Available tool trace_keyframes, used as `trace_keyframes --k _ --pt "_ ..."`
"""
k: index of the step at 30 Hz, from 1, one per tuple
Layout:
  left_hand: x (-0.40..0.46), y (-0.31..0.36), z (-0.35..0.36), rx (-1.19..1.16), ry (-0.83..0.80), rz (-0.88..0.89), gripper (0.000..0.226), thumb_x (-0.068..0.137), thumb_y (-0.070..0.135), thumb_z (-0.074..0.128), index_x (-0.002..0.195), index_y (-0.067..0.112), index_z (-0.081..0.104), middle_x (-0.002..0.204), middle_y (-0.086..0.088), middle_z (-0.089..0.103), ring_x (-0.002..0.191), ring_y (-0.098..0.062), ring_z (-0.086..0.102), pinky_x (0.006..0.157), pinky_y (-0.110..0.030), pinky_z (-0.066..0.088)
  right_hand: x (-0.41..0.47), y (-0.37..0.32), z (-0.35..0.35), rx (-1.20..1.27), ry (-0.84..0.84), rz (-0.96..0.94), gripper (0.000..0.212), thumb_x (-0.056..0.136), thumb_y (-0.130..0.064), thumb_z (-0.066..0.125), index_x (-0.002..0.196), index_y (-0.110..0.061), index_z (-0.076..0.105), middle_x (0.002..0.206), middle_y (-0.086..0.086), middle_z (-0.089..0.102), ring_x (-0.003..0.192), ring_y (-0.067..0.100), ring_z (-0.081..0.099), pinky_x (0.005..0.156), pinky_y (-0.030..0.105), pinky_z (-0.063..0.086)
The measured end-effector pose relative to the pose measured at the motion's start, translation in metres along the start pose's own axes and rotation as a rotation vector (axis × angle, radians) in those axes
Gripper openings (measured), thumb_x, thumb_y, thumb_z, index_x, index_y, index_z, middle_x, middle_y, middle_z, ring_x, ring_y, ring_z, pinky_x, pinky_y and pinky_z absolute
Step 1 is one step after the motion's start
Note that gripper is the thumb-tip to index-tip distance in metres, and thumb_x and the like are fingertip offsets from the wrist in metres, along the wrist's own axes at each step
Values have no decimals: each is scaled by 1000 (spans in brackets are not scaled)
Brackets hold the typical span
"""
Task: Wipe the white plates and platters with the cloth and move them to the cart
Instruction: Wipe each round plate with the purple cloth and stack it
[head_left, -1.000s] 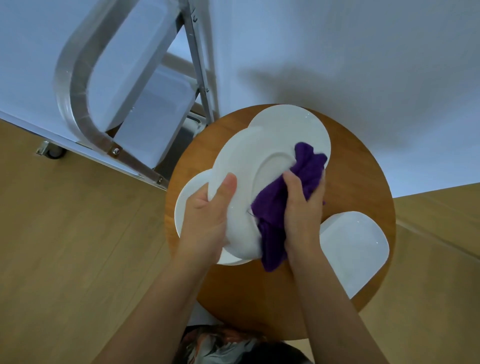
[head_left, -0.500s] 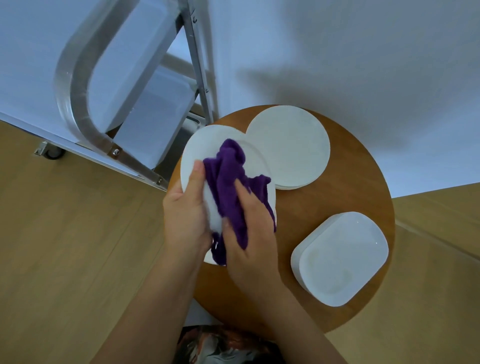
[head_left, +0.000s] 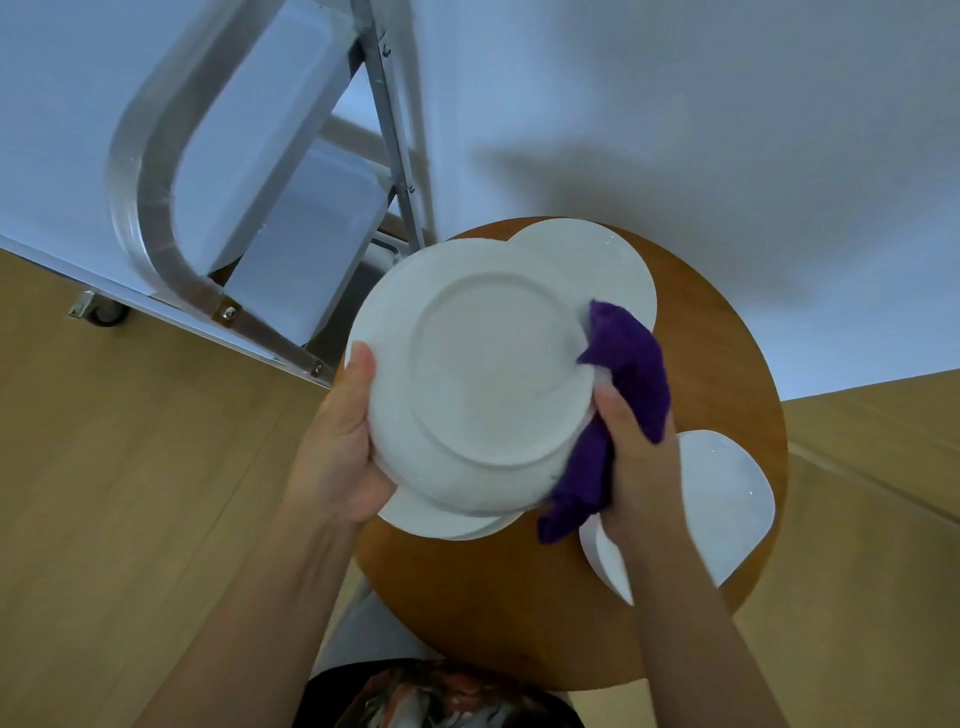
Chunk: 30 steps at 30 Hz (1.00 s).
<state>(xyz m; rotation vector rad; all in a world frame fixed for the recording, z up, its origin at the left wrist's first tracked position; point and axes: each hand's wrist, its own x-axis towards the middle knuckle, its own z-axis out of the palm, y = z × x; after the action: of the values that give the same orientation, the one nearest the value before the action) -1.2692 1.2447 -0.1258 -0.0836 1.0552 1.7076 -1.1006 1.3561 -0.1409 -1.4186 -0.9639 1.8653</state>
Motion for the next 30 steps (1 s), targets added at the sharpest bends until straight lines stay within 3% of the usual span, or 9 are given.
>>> trace_keyframes --k 4,6,10,13,15,18,22,26,30 --pt "7 1 -6 115 -6 -61 57 86 53 47 131 18 54 125 -9 63 113 -26 61 79 -36 56 2 -22 -13 265 -159 223 43 67 -13 68 110 -17 63 97 6 73 84 23 71 60 36 56" --pt "13 0 0 332 110 -95 54 87 55 43 129 23 55 121 -3 66 112 -24 61 76 -32 56 -1 -30 -13 269 -171 162 41 66 -10 66 107 -18 62 91 3 74 79 21 71 56 34 56" --pt "19 2 18 797 321 -48 55 91 57 41 141 34 33 143 6 42 126 -19 46 98 -40 44 -12 -43 2 -45 -95 -111 52 56 -17 77 101 -33 56 85 -14 70 82 7 68 58 23 56" --pt "14 4 47 701 170 -32 45 88 59 41 129 39 43 127 9 53 111 -15 55 82 -32 51 -24 -37 20 -536 -7 -370 45 69 -12 80 93 -36 50 81 -20 59 75 -4 62 61 9 50" --pt "15 8 60 575 93 -107 37 89 59 39 115 37 51 120 6 60 107 -18 61 81 -36 55 -33 -29 28 -673 -101 -568 35 74 -7 77 94 -26 56 80 -18 58 70 2 61 62 8 49" --pt "20 21 62 347 108 -234 53 86 62 46 119 23 60 113 -3 69 103 -23 66 74 -39 59 -45 -23 31 -940 -276 -795 35 61 3 80 89 -10 64 74 -5 64 64 17 63 54 28 54" --pt "16 20 51 359 220 -231 19 89 28 57 97 12 63 88 -7 70 86 -22 66 67 -32 54 -47 -19 23 -1162 -396 -1099 39 47 5 81 80 -1 63 67 10 62 54 27 60 45 37 53" --pt "10 15 36 296 181 -235 40 83 31 60 118 14 54 101 -9 69 94 -26 67 65 -34 55 -52 -18 10 -633 -498 -634 28 67 -28 71 92 -25 61 77 -14 68 76 6 66 64 15 53" --pt "4 14 24 216 45 -157 54 71 41 59 123 24 57 107 -4 71 95 -25 70 65 -36 57 -41 -24 -2 -151 -146 -270 31 78 -41 59 105 -25 55 83 -13 66 74 5 64 60 16 50"
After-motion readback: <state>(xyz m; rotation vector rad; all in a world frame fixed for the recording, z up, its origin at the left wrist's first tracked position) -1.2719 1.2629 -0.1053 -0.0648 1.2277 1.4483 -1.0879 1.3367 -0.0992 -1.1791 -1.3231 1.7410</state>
